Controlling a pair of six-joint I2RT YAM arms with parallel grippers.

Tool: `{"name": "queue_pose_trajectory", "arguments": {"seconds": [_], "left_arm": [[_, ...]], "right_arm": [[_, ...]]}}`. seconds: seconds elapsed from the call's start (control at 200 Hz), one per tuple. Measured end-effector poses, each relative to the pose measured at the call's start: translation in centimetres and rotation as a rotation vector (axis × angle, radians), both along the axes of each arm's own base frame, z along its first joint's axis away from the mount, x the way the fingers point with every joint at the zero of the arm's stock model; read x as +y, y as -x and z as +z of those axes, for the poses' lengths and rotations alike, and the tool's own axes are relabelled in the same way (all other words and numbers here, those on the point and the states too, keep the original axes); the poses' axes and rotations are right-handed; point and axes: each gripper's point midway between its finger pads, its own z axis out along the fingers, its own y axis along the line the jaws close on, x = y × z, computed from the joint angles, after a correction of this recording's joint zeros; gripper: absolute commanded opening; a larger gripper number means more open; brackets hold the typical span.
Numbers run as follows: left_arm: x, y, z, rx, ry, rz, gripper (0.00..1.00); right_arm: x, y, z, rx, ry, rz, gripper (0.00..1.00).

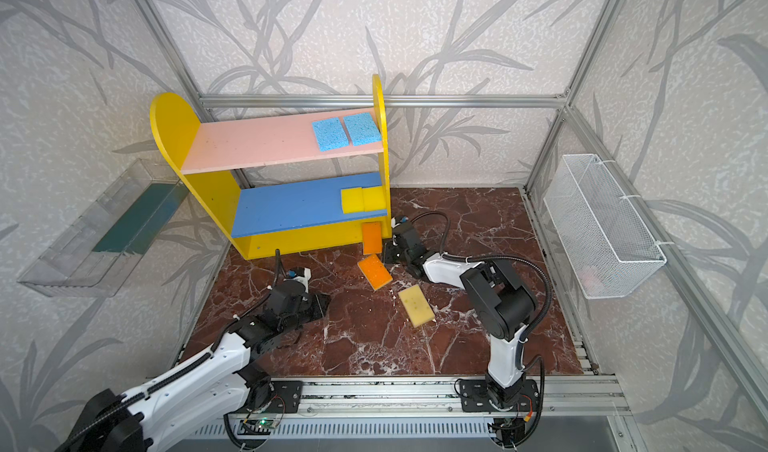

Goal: Place and organize the cleaning sponges onto the shelf

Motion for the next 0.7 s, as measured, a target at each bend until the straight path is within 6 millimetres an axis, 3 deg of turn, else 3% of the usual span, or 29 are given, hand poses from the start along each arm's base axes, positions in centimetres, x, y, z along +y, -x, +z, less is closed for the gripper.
{"name": "queue_pose_trajectory", "arguments": {"seconds": [0.145,0.39,0.645,0.7], "left_arm": [[-1.6,-2.6,-0.5,0.019,0.0,0.006,0.0],[-4.0,-7.0,0.2,-0.025,0.016,0.007,0.0],[-3.9,-8.9,1.2,-0.07,-0.001,0.027,0.0],[-3.5,-9.3,1.3,-0.073,-0.003,0.037,0.0]], "right_arm": [[-1.2,-0.3,-0.3,0.049,-0.049,0.021,0.04],[1.0,0.5,-2.5,0.145,-0.097,0.132,0.0],[2.2,1.0,-6.4,0.258,-0.124,0.185,0.0],[2.7,1.1,-6.5,0.263,-0.146,0.205,0.0]]}}
